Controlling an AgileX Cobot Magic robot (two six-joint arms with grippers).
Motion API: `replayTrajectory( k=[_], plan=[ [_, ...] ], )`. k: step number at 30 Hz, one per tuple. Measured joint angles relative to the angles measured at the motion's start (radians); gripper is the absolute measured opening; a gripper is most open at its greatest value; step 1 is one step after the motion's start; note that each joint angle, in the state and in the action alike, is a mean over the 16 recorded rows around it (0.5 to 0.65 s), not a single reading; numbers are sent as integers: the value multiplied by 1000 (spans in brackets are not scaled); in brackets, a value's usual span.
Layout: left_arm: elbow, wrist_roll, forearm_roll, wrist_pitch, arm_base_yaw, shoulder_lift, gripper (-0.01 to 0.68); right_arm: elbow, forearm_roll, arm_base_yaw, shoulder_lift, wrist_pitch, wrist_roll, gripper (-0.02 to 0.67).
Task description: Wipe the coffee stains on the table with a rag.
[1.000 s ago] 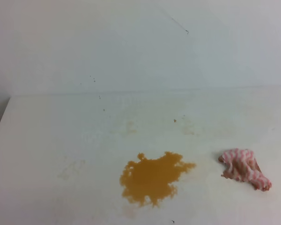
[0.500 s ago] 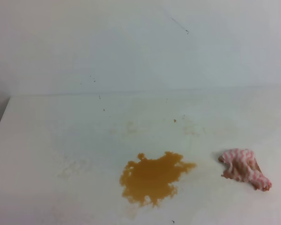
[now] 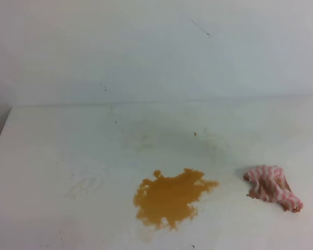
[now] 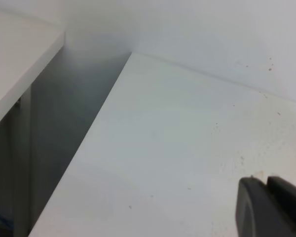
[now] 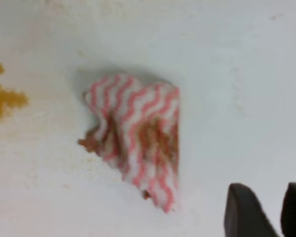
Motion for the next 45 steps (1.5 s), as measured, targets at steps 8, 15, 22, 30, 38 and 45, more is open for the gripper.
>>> replayTrajectory(
  k=[8, 15, 22, 30, 38, 45],
  plan=[
    [4, 0, 0, 2, 0, -4, -2, -105, 91, 90, 230, -13, -91, 284],
    [10, 0, 0, 1, 0, -10, -1, -174, 38, 173, 399, -25, -70, 316],
    [8, 0, 0, 1, 0, -8, -2, -207, -44, 203, 496, -29, -9, 240],
    [-4, 0, 0, -2, 0, 4, -3, -256, -25, 213, 530, 14, -34, 104],
    [-4, 0, 0, -3, 0, 4, -3, -348, 105, 259, 541, 51, -110, 44],
    [-4, 0, 0, -5, 0, 4, -3, -414, 187, 317, 581, 2, -144, 42]
  ],
)
